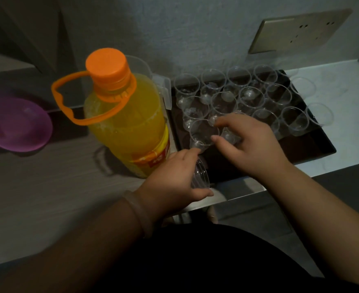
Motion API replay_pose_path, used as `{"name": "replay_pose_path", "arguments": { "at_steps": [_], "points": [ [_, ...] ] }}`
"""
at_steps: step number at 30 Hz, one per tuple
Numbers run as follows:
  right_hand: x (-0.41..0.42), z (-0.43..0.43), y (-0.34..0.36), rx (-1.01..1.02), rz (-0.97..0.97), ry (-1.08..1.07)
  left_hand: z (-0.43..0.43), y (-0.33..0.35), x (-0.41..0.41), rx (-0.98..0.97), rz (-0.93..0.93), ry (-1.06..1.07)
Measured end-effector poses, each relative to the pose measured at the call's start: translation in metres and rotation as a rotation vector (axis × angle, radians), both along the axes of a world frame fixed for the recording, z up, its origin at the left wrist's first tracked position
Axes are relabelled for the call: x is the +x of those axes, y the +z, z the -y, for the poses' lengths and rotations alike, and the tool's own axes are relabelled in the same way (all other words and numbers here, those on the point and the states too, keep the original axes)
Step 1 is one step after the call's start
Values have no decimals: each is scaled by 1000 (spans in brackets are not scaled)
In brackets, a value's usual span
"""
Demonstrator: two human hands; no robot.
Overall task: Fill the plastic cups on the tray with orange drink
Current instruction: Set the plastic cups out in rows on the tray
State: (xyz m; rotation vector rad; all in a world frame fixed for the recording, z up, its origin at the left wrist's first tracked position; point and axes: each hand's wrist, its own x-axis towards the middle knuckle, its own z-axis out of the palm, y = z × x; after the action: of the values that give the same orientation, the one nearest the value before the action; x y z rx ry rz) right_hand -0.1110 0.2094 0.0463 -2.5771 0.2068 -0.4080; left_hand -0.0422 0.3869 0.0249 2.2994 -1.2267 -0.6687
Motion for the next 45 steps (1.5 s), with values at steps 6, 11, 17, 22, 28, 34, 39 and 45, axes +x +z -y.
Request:
{"name": "replay_pose_path", "arguments": {
  "at_steps": [6,11,17,22,28,34,39,45],
  "points": [
    [-18,-29,-3,443,-434,-49,6,0,1,-26,-19,54],
    [-14,-25,-8,719,-490,-81,5,3,1,-7,36,53],
    [-16,-24,-10,674,-457,-121,8,2,-1,-11,55,50],
    [-22,-14,3,609,-335,-160,2,4,1,14,87,85],
    [-41,13,19,205,-196,-115,-3,7,-2,81,86,71],
    [-34,-2,6,-39,-207,-1,0,3,-4,83,96,99],
    [-29,-12,-9,-87,-203,70,-2,1,-3,91,92,111],
    [-27,-18,-24,-84,-225,93,-4,7,-3,118,119,107]
  ]
}}
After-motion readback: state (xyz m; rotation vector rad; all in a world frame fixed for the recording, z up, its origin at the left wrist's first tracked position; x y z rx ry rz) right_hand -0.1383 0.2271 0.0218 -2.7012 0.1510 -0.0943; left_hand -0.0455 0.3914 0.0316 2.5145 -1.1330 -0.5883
